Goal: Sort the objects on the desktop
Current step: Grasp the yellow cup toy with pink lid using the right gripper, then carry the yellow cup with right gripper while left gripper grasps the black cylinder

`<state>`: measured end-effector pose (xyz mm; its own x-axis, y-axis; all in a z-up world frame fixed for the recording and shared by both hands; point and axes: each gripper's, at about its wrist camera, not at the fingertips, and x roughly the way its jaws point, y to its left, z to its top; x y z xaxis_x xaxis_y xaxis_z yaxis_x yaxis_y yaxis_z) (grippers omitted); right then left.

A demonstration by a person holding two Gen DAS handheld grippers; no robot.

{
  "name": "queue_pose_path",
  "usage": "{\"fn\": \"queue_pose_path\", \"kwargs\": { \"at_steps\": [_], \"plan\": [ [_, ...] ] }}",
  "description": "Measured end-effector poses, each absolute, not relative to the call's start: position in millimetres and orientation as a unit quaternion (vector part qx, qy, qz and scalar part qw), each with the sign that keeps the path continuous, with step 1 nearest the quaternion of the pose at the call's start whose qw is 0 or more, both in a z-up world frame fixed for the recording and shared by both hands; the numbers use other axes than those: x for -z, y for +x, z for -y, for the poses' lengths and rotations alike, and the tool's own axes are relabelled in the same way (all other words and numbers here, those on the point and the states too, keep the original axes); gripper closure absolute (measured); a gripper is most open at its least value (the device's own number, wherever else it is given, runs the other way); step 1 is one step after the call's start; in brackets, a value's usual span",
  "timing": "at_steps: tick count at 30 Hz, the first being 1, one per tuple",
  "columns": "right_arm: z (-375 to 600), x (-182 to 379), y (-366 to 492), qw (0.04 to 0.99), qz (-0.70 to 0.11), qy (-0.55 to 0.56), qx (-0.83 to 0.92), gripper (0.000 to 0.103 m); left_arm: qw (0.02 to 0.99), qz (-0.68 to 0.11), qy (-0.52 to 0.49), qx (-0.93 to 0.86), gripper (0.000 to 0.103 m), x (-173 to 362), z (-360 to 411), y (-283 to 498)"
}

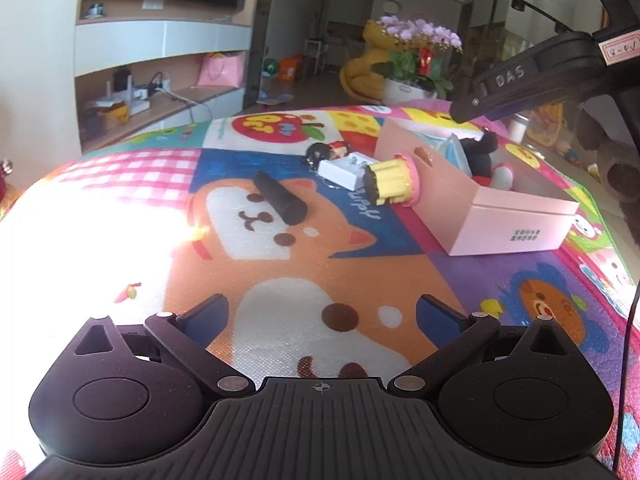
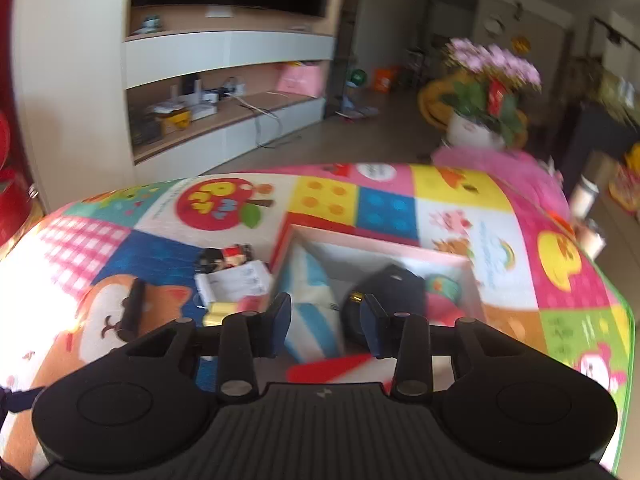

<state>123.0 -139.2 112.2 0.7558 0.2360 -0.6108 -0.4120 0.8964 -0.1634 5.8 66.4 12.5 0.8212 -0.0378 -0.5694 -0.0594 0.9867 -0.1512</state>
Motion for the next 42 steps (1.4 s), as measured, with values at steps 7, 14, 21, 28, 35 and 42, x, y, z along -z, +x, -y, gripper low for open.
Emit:
{"fn": "queue_pose_path", "kwargs": {
  "at_steps": [7, 14, 21, 28, 35, 42],
  "plan": [
    [62, -62, 113, 0.912, -0.286, -0.238, -0.175, 0.064, 0.95, -0.299, -0.081, -0.05, 0.0, -15, -69, -1],
    [42, -41, 130, 0.911, -0.309, -0.242, -0.129, 0.054, 0.949, -0.304, -0.074, -0.034, 0.0, -13, -65, 1],
    [40, -43, 124, 0.903, -0.322, -0.228, -0.169, 0.06, 0.944, -0.314, -0.099, -0.035, 0.0, -12, -71, 1],
    [103, -89, 50, 0.908, -0.289, -0.2, -0.229, 0.06, 0.943, -0.314, -0.104, -0.033, 0.0, -12, -73, 0],
    [174, -70, 0, 0.904, -0.287, -0.27, -0.166, 0.06, 0.943, -0.317, -0.097, -0.036, 0.0, -12, -70, 3],
    [188, -29, -9, 0.881, -0.264, -0.377, -0.112, 0.085, 0.941, -0.325, -0.08, -0.044, 0.0, -11, -66, 8]
  ]
}}
